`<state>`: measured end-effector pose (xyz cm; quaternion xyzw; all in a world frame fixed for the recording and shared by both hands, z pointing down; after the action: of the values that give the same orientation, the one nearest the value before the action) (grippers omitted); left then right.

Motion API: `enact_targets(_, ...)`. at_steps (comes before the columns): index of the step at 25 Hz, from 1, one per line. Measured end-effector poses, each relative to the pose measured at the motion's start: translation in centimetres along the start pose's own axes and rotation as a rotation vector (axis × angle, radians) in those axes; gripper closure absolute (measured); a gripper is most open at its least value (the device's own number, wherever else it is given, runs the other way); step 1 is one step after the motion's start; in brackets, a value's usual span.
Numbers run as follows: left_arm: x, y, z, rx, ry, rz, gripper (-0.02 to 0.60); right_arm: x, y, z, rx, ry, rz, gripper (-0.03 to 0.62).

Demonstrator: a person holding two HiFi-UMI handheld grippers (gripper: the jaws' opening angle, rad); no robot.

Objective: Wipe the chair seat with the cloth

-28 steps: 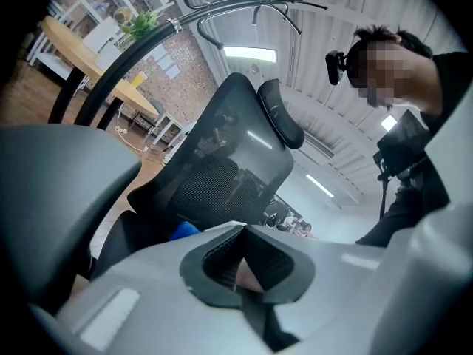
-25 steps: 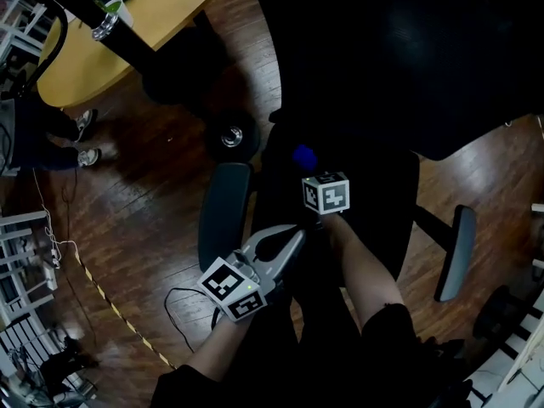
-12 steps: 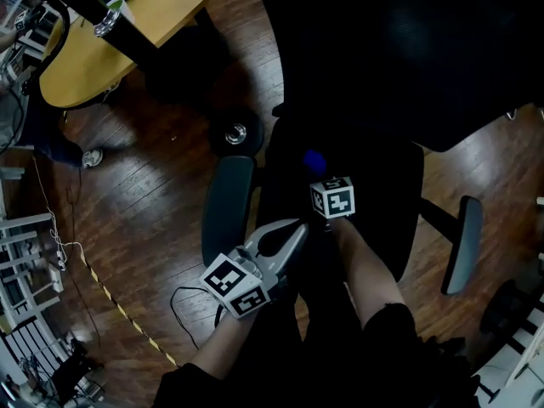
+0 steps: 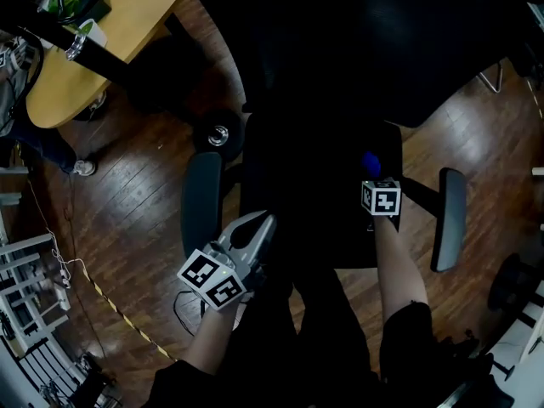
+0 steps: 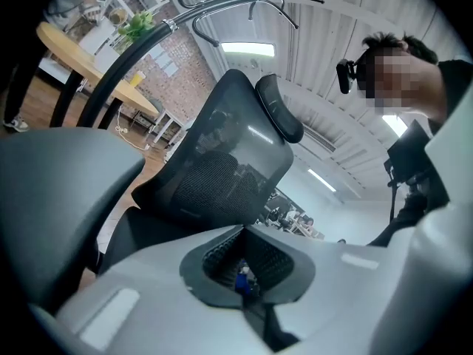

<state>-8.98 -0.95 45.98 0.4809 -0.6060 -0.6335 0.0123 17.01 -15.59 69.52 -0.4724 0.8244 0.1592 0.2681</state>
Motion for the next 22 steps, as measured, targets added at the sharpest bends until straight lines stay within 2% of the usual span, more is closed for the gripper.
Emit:
enact_targets(3, -0.2, -0.1, 0.2, 0.025, 0.01, -0.006, 0.578, -1.4, -3.0, 2.1, -0.067, -0.006, 0.002, 0.554)
enact_targets(8, -0.3, -0.6, -0.6, 0.03, 0.012, -0.034, 0.578, -1.8, -3.6, 2.4, -0.067, -0.014, 0.005, 0.554)
enact_targets(13, 0.9, -1.4, -1.0, 0.022, 0.009, -0.1, 0.578, -1.7, -3.8, 2.5, -0.078, -0.012, 0.004, 0.554)
enact_targets(16, 1.3, -1.6, -0.8, 0.042, 0.024, -0.143, 0.578, -0.8, -2.5, 2.4, -0.072, -0.03, -0.002, 0.554)
enact_targets(18, 1.1, -1.5, -0.5, 0.053, 0.03, -0.142, 0.578, 0.4, 0.5, 1.6, -0.021, -0.05, 0.018, 0.554)
enact_targets(22, 1.2, -1.4, 0.0, 0.081, 0.031, -0.134, 0.578, 4.3, 10.0, -1.1, 0.187, -0.102, -0.002, 0.554)
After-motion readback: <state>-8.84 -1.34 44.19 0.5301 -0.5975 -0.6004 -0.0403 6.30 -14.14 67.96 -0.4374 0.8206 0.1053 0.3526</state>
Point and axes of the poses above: the fingertips, and each gripper's own axes: z backward along the fingers, y to its left, x out of its top, the point moved 2 cm from there along z, backward along the fingers, and after that the axes turned 10 degrees about z, right-handed, at the moved point
